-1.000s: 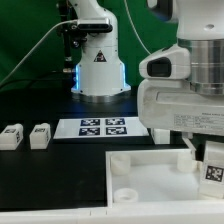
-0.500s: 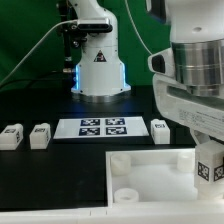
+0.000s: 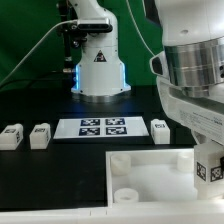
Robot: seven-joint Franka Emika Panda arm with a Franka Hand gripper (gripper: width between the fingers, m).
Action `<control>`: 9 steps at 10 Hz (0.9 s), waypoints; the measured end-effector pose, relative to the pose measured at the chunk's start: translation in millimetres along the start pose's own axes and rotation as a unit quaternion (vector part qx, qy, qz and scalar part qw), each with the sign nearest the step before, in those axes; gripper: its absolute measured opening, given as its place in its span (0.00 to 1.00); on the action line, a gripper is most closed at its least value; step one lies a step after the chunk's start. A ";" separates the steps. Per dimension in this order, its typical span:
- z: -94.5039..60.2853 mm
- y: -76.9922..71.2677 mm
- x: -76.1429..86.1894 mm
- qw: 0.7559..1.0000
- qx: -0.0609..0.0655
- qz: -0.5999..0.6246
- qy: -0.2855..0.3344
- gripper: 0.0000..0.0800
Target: Assemble one leg
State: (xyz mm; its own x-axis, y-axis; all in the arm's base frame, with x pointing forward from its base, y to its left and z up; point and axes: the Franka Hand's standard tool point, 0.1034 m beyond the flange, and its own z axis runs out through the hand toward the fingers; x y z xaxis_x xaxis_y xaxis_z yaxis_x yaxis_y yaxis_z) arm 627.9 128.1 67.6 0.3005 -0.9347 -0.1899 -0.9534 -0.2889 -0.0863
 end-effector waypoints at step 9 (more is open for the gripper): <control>-4.4 0.1 6.3 0.830 -0.049 -0.555 0.031 0.81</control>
Offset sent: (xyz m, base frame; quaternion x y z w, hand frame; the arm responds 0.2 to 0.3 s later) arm -0.0013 0.0004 0.0131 -0.0790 0.0921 -0.3850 0.9149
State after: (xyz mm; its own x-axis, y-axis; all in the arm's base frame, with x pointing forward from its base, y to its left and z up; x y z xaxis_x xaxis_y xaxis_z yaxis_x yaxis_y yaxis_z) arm 629.6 121.2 70.8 0.9959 -0.0901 0.0043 -0.0893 -0.9915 -0.0942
